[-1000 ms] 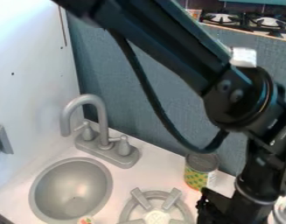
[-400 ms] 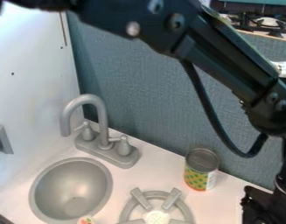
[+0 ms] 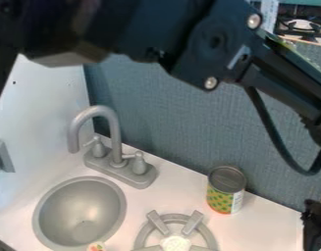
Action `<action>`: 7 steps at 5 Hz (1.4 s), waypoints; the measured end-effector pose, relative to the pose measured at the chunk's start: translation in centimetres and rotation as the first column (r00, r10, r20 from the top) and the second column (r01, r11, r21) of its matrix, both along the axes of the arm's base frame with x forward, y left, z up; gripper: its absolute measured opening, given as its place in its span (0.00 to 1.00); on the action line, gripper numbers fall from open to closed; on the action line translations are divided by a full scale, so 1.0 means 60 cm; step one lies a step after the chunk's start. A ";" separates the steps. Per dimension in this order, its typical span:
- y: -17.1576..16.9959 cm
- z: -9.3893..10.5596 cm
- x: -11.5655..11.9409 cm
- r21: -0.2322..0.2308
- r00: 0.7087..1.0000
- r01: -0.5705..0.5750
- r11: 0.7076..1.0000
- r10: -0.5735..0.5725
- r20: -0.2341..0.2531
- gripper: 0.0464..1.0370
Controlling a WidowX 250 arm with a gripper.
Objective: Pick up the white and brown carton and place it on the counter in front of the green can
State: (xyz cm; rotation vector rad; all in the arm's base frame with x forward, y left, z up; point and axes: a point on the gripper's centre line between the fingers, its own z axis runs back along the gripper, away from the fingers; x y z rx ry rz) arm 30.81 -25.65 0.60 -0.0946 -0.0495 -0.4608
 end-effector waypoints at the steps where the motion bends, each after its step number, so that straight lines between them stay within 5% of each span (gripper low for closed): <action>1: -0.007 0.003 0.024 0.027 1.000 -0.015 1.000 0.015 0.020 0.97; 3: -0.030 0.004 0.052 -0.010 0.998 -0.043 0.999 0.044 0.050 0.97; 4: -0.042 -0.009 0.054 -0.027 0.999 -0.031 0.999 0.032 0.018 0.97; 7: -0.045 -0.020 0.085 0.046 0.998 -0.057 0.997 0.056 0.024 0.97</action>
